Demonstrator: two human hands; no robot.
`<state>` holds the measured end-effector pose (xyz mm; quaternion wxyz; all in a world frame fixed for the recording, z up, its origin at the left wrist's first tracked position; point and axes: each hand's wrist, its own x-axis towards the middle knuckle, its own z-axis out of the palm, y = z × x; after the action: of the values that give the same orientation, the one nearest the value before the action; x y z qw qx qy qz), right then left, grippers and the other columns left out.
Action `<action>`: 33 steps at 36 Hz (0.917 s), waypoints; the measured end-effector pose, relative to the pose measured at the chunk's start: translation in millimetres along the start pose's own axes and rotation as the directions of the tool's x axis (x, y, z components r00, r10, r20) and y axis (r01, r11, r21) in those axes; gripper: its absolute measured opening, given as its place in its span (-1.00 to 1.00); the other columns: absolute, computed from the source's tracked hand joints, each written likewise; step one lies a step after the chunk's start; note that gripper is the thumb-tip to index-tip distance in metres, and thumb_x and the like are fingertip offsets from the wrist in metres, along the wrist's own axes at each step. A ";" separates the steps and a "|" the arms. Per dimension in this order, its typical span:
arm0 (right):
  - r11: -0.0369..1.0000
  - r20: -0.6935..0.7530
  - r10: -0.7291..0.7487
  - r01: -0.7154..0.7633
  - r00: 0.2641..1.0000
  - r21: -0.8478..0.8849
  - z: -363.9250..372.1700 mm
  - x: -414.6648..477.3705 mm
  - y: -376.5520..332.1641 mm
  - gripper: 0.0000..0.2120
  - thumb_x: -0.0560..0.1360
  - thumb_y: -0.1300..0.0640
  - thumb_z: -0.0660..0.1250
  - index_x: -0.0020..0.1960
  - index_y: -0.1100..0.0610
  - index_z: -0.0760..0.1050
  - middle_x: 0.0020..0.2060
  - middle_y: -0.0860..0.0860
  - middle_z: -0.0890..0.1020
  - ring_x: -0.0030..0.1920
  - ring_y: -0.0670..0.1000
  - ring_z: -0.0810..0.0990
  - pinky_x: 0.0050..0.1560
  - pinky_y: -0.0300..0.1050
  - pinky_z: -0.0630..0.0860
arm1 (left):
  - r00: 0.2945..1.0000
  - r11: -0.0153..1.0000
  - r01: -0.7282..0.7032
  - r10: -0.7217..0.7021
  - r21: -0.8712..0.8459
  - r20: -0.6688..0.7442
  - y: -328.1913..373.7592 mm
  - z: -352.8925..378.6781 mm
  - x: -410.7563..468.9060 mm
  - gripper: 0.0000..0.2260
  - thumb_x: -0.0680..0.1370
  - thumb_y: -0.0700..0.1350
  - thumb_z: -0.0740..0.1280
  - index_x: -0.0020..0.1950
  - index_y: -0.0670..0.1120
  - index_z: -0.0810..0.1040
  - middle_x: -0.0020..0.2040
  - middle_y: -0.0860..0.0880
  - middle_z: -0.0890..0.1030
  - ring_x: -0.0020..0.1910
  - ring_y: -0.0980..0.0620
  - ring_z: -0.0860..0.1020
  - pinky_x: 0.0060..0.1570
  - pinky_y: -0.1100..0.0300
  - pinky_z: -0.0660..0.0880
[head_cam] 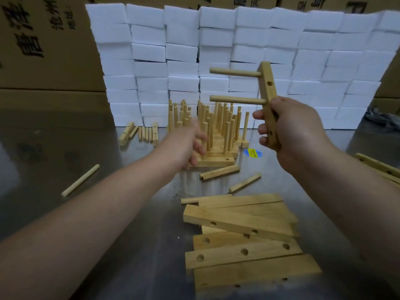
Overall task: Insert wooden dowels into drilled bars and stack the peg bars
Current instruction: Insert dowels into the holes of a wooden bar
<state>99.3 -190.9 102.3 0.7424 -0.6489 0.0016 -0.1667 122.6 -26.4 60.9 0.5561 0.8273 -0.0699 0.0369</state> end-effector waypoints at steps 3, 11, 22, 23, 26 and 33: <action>0.997 -0.007 0.062 -0.061 0.998 0.043 0.2 3.0 2.4 -0.78 0.58 0.20 0.07 -0.15 0.10 0.44 -0.34 0.01 0.54 -0.60 -0.11 0.38 -0.51 -0.31 0.35 | 0.988 0.871 -0.116 0.051 0.478 0.146 -25.9 12.4 1.1 -0.81 0.59 0.02 0.17 0.07 0.10 0.57 -0.06 0.13 0.60 -0.22 0.18 0.51 -0.26 0.28 0.38; 0.999 0.063 0.035 -0.036 0.997 0.019 7.2 0.5 10.9 -0.76 0.58 0.20 0.09 0.16 0.17 0.47 -0.37 -0.01 0.54 -0.59 -0.10 0.40 -0.55 -0.31 0.34 | 0.976 0.721 -0.186 0.057 0.667 0.210 -45.6 14.9 10.6 -0.87 0.54 -0.05 0.27 0.00 0.17 0.56 -0.02 0.14 0.57 -0.06 0.14 0.49 -0.15 0.29 0.38; 0.997 0.035 0.066 -0.067 0.997 0.038 5.0 6.1 16.3 -0.70 0.58 0.19 0.09 0.26 0.20 0.44 -0.42 -0.02 0.56 -0.58 -0.10 0.42 -0.54 -0.32 0.37 | 0.957 0.714 -0.267 0.117 0.647 0.266 -44.5 19.1 7.1 -0.92 0.52 0.02 0.31 -0.03 0.13 0.44 -0.16 0.17 0.46 -0.16 0.16 0.46 -0.26 0.28 0.35; 0.997 0.028 0.070 -0.072 0.997 0.042 4.4 7.1 16.7 -0.70 0.58 0.19 0.10 0.25 0.19 0.44 -0.44 -0.03 0.57 -0.56 -0.10 0.43 -0.53 -0.32 0.38 | 0.958 0.730 -0.271 0.140 0.627 0.252 -41.8 18.4 5.5 -0.98 0.53 0.01 0.29 -0.07 0.12 0.46 -0.19 0.16 0.49 -0.21 0.19 0.46 -0.31 0.29 0.34; 0.996 -0.025 0.088 -0.087 0.996 0.030 1.0 11.7 17.2 -0.75 0.57 0.17 0.11 0.17 0.12 0.47 -0.52 -0.09 0.58 -0.48 -0.11 0.48 -0.38 -0.23 0.42 | 0.972 0.831 -0.236 0.196 0.504 0.132 -29.2 13.2 1.6 -0.89 0.57 -0.01 0.21 -0.12 0.10 0.50 -0.28 0.12 0.52 -0.40 0.19 0.44 -0.45 0.32 0.30; 0.992 -0.108 0.124 -0.120 0.986 0.047 -5.3 22.0 14.0 -0.78 0.57 0.16 0.09 -0.15 0.07 0.48 -0.57 -0.11 0.58 -0.47 -0.15 0.49 -0.30 -0.19 0.40 | 0.871 0.868 -0.435 0.473 0.239 -0.133 5.7 1.3 -11.1 -0.78 0.58 -0.05 0.17 -0.24 0.15 0.44 -0.44 0.33 0.45 -0.45 0.32 0.39 -0.51 0.44 0.27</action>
<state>122.3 -200.1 92.7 0.7629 -0.6223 0.0790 -0.1566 110.7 -28.9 64.0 0.4491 0.8322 -0.2062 0.2515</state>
